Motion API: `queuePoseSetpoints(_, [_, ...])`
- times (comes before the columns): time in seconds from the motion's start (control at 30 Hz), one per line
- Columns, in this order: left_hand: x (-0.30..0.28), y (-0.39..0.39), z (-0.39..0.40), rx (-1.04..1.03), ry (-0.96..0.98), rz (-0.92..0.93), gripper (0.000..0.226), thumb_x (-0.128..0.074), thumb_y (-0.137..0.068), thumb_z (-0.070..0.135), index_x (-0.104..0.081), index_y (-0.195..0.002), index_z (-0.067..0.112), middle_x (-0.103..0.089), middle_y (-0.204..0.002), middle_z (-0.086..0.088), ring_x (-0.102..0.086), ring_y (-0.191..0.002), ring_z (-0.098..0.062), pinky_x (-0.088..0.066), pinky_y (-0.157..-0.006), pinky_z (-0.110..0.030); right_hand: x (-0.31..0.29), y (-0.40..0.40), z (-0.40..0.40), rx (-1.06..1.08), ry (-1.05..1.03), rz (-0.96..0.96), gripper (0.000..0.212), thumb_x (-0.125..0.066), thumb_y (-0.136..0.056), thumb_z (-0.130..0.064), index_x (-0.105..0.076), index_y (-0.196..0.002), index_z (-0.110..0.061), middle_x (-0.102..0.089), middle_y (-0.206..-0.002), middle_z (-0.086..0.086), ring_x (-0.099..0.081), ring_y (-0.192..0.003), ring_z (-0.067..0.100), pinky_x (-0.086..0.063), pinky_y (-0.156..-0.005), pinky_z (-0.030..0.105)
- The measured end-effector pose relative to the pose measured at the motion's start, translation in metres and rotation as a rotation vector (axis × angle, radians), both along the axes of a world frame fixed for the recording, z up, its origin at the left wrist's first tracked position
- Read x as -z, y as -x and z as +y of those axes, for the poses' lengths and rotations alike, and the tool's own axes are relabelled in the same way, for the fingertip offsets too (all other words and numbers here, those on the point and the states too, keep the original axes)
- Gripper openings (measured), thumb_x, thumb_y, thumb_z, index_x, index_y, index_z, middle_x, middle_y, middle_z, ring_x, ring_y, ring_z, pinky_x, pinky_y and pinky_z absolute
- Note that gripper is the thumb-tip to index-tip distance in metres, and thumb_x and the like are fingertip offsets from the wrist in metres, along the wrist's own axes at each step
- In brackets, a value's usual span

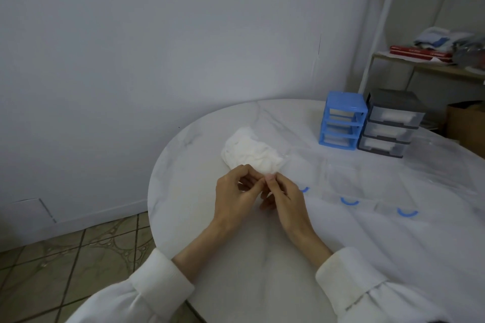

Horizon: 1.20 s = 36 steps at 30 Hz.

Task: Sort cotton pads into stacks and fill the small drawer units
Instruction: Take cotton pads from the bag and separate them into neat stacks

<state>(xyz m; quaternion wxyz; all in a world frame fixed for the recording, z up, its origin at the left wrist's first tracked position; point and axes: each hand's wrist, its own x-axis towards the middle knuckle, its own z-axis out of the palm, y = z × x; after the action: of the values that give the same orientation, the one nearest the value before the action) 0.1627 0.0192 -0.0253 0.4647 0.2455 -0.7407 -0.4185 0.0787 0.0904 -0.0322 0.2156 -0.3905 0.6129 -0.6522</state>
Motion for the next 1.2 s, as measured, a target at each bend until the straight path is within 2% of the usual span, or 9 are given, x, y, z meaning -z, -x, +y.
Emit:
queuePoseSetpoints(0.23, [-0.001, -0.003, -0.002, 0.017, -0.039, 0.036, 0.013, -0.071, -0.078, 0.011, -0.065, -0.066, 0.011, -0.065, -0.061, 0.0, -0.062, -0.061, -0.02, -0.049, -0.061, -0.028, 0.0, -0.001, 0.001, -0.023, 0.023, 0.092, 0.029, -0.039, -0.1, -0.018, -0.058, -0.078, -0.015, -0.058, -0.068, -0.002, -0.054, -0.055, 0.006, -0.047, -0.056, 0.018])
queuePoseSetpoints(0.3, [-0.002, -0.004, -0.002, 0.003, -0.023, 0.043, 0.013, -0.07, -0.077, 0.01, -0.064, -0.065, 0.011, -0.065, -0.06, 0.0, -0.062, -0.06, -0.018, -0.048, -0.06, -0.025, 0.0, -0.002, 0.002, -0.025, 0.018, 0.123, 0.029, -0.038, -0.1, -0.016, -0.056, -0.077, -0.017, -0.058, -0.068, -0.003, -0.054, -0.054, 0.004, -0.046, -0.056, 0.017])
queuePoseSetpoints(0.43, [0.002, -0.002, 0.0, -0.041, 0.245, -0.021, 0.016, -0.066, -0.083, 0.011, -0.056, -0.07, 0.012, -0.059, -0.063, 0.005, -0.055, -0.059, -0.01, -0.039, -0.057, -0.012, 0.004, -0.001, 0.002, -0.016, 0.003, 0.193, 0.027, -0.038, -0.1, -0.013, -0.059, -0.083, -0.011, -0.061, -0.071, 0.001, -0.056, -0.055, 0.008, -0.047, -0.056, 0.021])
queuePoseSetpoints(0.57, [0.006, -0.005, -0.006, 0.021, 0.385, -0.249, 0.024, -0.043, -0.094, 0.031, -0.041, -0.075, 0.015, -0.055, -0.067, 0.006, -0.048, -0.058, -0.013, -0.04, -0.053, -0.023, 0.003, 0.001, 0.002, 0.005, 0.019, 0.268, 0.026, -0.042, -0.098, -0.008, -0.057, -0.077, -0.01, -0.057, -0.063, -0.005, -0.053, -0.055, 0.005, -0.043, -0.056, 0.015])
queuePoseSetpoints(0.67, [0.004, -0.007, -0.009, -0.031, 0.638, -0.349, 0.026, -0.031, -0.094, 0.035, -0.038, -0.074, 0.02, -0.053, -0.066, 0.011, -0.04, -0.058, -0.008, -0.031, -0.05, -0.017, 0.003, 0.002, 0.003, 0.021, 0.031, 0.304, 0.027, -0.045, -0.096, -0.006, -0.056, -0.072, -0.011, -0.056, -0.06, -0.005, -0.051, -0.055, 0.006, -0.042, -0.055, 0.015])
queuePoseSetpoints(0.73, [0.003, -0.008, -0.01, -0.046, 0.697, -0.364, 0.026, -0.033, -0.094, 0.031, -0.043, -0.073, 0.02, -0.054, -0.065, 0.01, -0.037, -0.058, -0.005, -0.026, -0.05, -0.013, 0.004, 0.004, 0.003, 0.033, 0.032, 0.327, 0.027, -0.046, -0.096, -0.007, -0.056, -0.071, -0.011, -0.055, -0.058, -0.006, -0.051, -0.054, 0.006, -0.043, -0.055, 0.017])
queuePoseSetpoints(0.9, [0.004, -0.007, -0.009, -0.046, 0.706, -0.332, 0.026, -0.038, -0.094, 0.028, -0.047, -0.072, 0.017, -0.053, -0.063, 0.014, -0.038, -0.061, -0.003, -0.027, -0.049, -0.011, 0.004, 0.006, 0.002, 0.045, 0.033, 0.346, 0.027, -0.048, -0.095, -0.006, -0.058, -0.07, -0.009, -0.055, -0.056, -0.01, -0.051, -0.053, 0.005, -0.042, -0.053, 0.015])
queuePoseSetpoints(1.07, [0.005, -0.008, -0.01, -0.025, 0.613, -0.336, 0.023, -0.039, -0.092, 0.027, -0.035, -0.07, 0.021, -0.031, -0.053, 0.02, -0.039, -0.047, -0.004, -0.021, -0.045, -0.011, 0.004, 0.004, 0.004, 0.067, 0.005, 0.354, 0.034, -0.049, -0.094, -0.008, -0.054, -0.065, -0.024, -0.054, -0.056, -0.011, -0.053, -0.053, 0.001, -0.041, -0.054, 0.012])
queuePoseSetpoints(1.2, [0.005, -0.007, -0.011, -0.042, 0.58, -0.302, 0.023, -0.037, -0.088, 0.029, -0.031, -0.068, 0.02, -0.027, -0.051, 0.016, -0.038, -0.048, -0.004, -0.024, -0.044, -0.012, 0.003, 0.004, 0.003, 0.09, -0.026, 0.336, 0.029, -0.051, -0.094, -0.012, -0.056, -0.065, -0.012, -0.055, -0.055, -0.008, -0.053, -0.052, 0.001, -0.041, -0.055, 0.012])
